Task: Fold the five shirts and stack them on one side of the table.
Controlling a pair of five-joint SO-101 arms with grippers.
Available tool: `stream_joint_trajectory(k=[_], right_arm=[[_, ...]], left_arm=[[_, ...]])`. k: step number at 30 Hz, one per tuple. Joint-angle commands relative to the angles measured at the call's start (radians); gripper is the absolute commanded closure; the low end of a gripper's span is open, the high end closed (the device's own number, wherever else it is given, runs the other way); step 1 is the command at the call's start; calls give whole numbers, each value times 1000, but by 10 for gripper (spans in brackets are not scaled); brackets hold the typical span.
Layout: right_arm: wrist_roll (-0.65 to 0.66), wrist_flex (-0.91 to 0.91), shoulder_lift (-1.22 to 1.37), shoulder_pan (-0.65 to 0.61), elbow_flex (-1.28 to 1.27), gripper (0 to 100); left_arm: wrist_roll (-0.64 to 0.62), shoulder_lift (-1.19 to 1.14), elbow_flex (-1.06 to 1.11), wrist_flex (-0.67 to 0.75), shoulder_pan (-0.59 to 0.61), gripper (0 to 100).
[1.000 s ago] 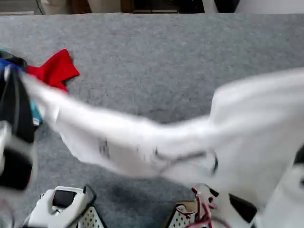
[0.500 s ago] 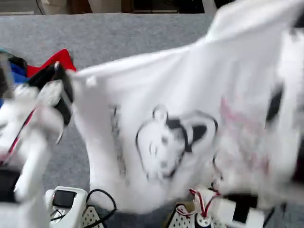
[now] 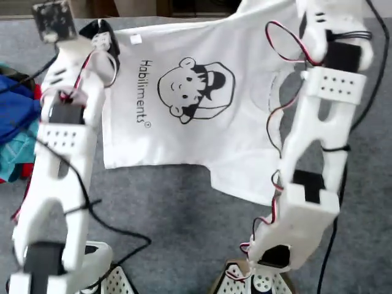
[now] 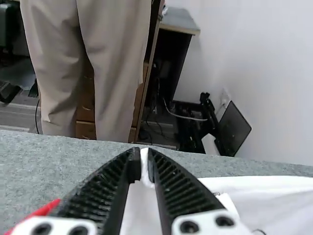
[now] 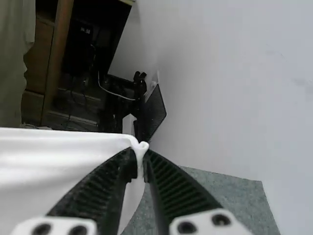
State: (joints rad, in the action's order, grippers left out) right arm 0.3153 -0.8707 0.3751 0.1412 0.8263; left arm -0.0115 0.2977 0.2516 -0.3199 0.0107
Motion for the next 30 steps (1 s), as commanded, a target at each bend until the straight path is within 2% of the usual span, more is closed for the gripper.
stream_joint_trajectory(k=[1, 6, 11, 16, 18, 24, 30], right_arm=[[11, 34, 33, -30, 136, 998], [18, -103, 64, -56, 206, 998], [21, -480, 44, -71, 280, 997], [198, -804, 35, -73, 312, 998], [232, -905, 35, -79, 325, 998], [255, -918, -119, -39, 248, 998], [322, -870, -348, -41, -216, 998]], left_arm=[[-11, -85, -196, -60, 14, 981], [-11, -174, -321, -224, 14, 981], [-5, -194, -325, -390, 15, 981], [-3, -196, -318, -519, 20, 981], [-3, -193, -298, -557, 17, 981], [-3, -194, -183, -667, 14, 981], [-3, -185, -130, -792, 11, 981]])
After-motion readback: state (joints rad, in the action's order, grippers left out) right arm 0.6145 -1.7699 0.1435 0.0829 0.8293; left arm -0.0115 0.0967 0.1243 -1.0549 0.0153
